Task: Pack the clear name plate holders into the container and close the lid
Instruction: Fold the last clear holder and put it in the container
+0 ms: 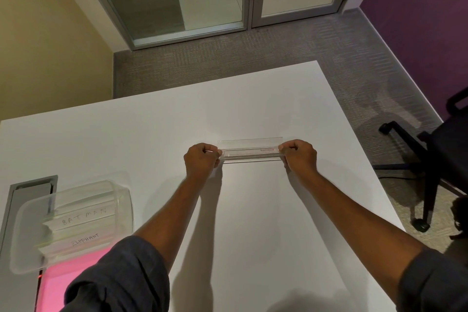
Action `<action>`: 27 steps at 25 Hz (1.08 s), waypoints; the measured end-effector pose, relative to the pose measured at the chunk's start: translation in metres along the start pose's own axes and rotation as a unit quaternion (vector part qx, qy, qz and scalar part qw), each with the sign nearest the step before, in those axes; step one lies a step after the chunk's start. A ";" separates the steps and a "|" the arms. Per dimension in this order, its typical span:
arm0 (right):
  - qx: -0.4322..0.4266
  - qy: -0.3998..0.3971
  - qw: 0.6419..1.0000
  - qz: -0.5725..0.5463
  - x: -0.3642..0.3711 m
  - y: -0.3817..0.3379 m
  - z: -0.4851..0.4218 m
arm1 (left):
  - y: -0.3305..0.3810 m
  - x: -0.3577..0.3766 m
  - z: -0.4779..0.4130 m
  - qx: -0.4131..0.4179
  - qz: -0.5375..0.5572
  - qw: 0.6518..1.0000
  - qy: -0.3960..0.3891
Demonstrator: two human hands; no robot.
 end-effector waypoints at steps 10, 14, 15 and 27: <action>0.007 0.019 1.000 0.004 0.007 -0.023 -0.012 | 0.005 -0.005 -0.015 -0.018 0.022 0.999 0.027; -0.005 0.026 1.000 0.008 0.015 -0.032 -0.018 | 0.007 -0.002 -0.024 -0.007 0.021 0.999 0.036; -0.005 0.030 0.999 0.011 0.017 -0.034 -0.018 | 0.007 -0.001 -0.026 -0.009 0.023 0.999 0.041; -0.119 0.026 0.988 0.098 0.016 -0.041 -0.032 | 0.000 0.001 -0.039 0.109 -0.101 0.989 -0.010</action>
Point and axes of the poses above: each hand's wrist, its own z-axis away from the middle knuckle, its own x-axis out of the palm, y = z × x, the point moved 1 cm from there along -z, towards the middle knuckle, and after that the axes turned 14 degrees about x, right-handed, at the moved point
